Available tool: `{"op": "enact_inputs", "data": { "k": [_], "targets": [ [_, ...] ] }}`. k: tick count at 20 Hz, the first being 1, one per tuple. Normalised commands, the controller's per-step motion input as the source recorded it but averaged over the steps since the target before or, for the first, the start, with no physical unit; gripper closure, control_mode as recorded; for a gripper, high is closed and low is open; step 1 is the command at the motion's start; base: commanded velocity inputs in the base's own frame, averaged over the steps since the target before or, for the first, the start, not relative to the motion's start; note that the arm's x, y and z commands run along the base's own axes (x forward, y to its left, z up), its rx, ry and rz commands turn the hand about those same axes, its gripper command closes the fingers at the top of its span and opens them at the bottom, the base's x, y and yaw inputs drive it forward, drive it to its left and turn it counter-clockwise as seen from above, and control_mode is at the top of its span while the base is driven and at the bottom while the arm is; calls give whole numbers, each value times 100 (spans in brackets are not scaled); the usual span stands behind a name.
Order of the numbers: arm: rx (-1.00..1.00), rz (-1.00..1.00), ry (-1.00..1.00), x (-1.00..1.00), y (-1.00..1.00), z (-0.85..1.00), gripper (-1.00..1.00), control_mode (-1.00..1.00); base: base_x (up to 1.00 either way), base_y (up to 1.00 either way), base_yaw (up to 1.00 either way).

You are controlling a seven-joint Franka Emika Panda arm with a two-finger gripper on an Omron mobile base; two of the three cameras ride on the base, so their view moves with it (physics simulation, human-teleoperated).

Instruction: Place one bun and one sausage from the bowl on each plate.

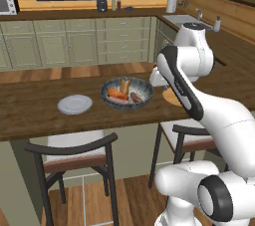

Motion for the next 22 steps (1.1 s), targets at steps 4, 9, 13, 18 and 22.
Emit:
{"op": "enact_inputs", "data": {
  "k": [4, 9, 13, 18, 22],
  "targets": [
    [0, 0, -1, 0, 0, 0, -100, -100, 0, 0, 0],
    [0, 0, 0, 1, 0, 0, -100, -100, 0, 0, 0],
    [1, 0, 2, 78, 0, -1, -100, -100, 0, 0, 0],
    [4, 0, 8, 100, 0, -22, -100, -100, 0, 0, 0],
    [0, 0, 8, 96, 0, -61, -100, -100, 0, 0, 0]
  ]
}}
